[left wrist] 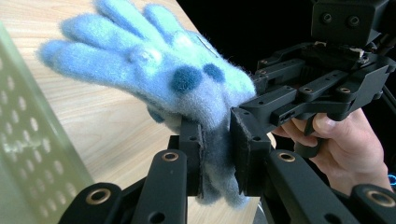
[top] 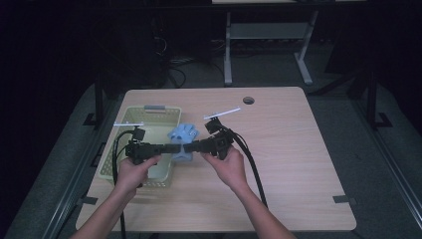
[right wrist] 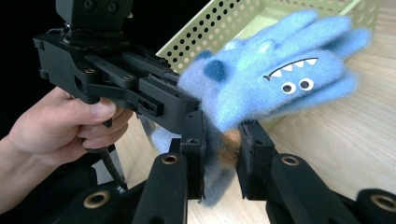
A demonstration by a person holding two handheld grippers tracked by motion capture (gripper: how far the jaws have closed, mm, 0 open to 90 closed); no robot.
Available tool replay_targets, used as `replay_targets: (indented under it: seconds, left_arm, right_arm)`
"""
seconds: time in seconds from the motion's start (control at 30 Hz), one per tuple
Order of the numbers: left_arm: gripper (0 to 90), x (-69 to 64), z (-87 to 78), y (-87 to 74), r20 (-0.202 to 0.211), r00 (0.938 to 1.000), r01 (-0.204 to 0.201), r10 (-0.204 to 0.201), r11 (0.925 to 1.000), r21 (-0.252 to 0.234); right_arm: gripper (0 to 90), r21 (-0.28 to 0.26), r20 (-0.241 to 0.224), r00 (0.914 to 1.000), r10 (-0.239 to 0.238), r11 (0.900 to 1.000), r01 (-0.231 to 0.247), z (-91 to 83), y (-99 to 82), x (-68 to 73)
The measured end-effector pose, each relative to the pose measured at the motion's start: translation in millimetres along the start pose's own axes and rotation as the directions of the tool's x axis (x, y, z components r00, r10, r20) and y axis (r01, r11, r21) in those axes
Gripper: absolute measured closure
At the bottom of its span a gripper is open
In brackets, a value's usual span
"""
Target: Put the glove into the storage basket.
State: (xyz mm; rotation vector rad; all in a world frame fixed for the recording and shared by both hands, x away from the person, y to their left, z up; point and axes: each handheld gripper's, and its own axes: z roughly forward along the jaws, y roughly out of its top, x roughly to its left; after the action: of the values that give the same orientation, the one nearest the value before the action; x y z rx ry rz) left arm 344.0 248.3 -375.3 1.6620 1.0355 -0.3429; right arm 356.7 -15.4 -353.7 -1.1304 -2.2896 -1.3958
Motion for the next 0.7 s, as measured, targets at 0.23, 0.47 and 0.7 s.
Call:
replay_targets:
  seconds: [0.23, 0.47, 0.7]
  left_arm:
    - [75.7, 2.2, -9.2, -0.9, -0.001, 1.0, -0.002, 0.002, 1.0, -0.009]
    - [76.2, 6.1, -18.9, -2.5, -0.003, 1.0, 0.007, -0.007, 0.9999, -0.012]
    - [76.6, 11.1, -29.3, -4.3, -0.002, 0.9998, 0.02, -0.02, 0.9996, -0.02]
  right_arm:
    - [74.2, 0.005, -0.013, 0.9999, -0.004, 1.0, 0.004, 6.5, 3.8, 4.2]
    - [73.9, 0.014, -0.028, 0.9995, -0.012, 0.9998, 0.012, 15.0, 7.3, 7.8]
    - [73.5, 0.017, -0.047, 0.9988, -0.013, 0.9998, 0.014, 25.1, 10.6, 10.5]
